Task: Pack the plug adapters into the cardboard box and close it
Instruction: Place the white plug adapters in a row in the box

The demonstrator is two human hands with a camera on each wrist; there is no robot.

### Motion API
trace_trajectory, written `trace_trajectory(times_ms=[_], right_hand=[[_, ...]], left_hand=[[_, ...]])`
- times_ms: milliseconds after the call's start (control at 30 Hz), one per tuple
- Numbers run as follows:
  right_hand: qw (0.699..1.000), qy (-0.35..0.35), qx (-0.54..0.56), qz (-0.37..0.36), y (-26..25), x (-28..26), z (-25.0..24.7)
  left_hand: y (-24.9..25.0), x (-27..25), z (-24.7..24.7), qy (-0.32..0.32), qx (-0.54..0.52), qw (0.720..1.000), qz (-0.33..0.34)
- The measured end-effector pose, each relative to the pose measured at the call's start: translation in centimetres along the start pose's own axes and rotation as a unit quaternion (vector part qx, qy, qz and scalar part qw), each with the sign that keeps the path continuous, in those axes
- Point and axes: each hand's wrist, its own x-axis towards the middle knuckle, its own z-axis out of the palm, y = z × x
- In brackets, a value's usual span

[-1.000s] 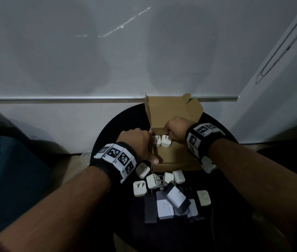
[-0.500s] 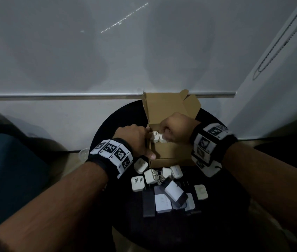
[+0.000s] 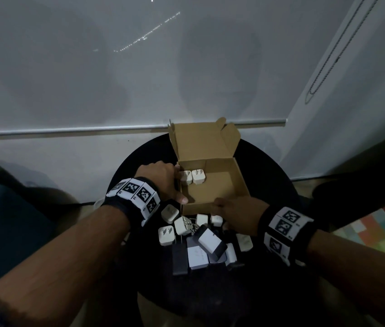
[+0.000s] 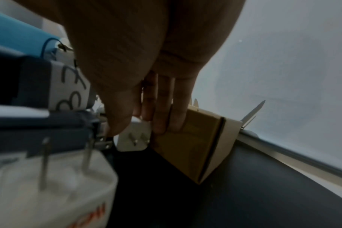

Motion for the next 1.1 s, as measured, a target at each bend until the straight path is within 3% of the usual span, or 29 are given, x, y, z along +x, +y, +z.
trace_trajectory(times_ms=[200,367,500,567,700,833,933,1100], right_hand=[[0.998,0.035,0.039,-0.021,0.3,0.0,1.5],[0.998,0.025,0.057,0.000,-0.1,-0.1,1.5],[0.991,0.058,0.118,0.029,0.0,-1.1,0.1],[0.978,0.109,0.173,0.036,0.1,-2.0,-1.1],[0.917,0.225,0.324,0.056,1.7,-2.5,-4.2],[0.906,0.267,0.310,0.105,3.9,0.0,-5.7],[0.929,0.228,0.266,0.122,4.8,2.7,-4.9],[0.975,0.066,0.146,0.153,5.2,7.2,-4.7]], left_hand=[[0.1,0.0,0.0,-0.006,0.003,1.000,0.002],[0.1,0.1,0.0,-0.003,0.003,1.000,0.000],[0.0,0.2,0.1,-0.002,-0.001,1.000,0.002],[-0.2,0.1,0.2,-0.001,-0.003,1.000,0.004],[-0.1,0.0,0.3,0.003,-0.006,1.000,0.012],[0.0,0.1,0.3,0.015,0.002,1.000,0.014],[-0.2,0.2,0.5,0.009,-0.002,1.000,0.015],[-0.4,0.4,0.6,0.007,-0.003,1.000,0.013]])
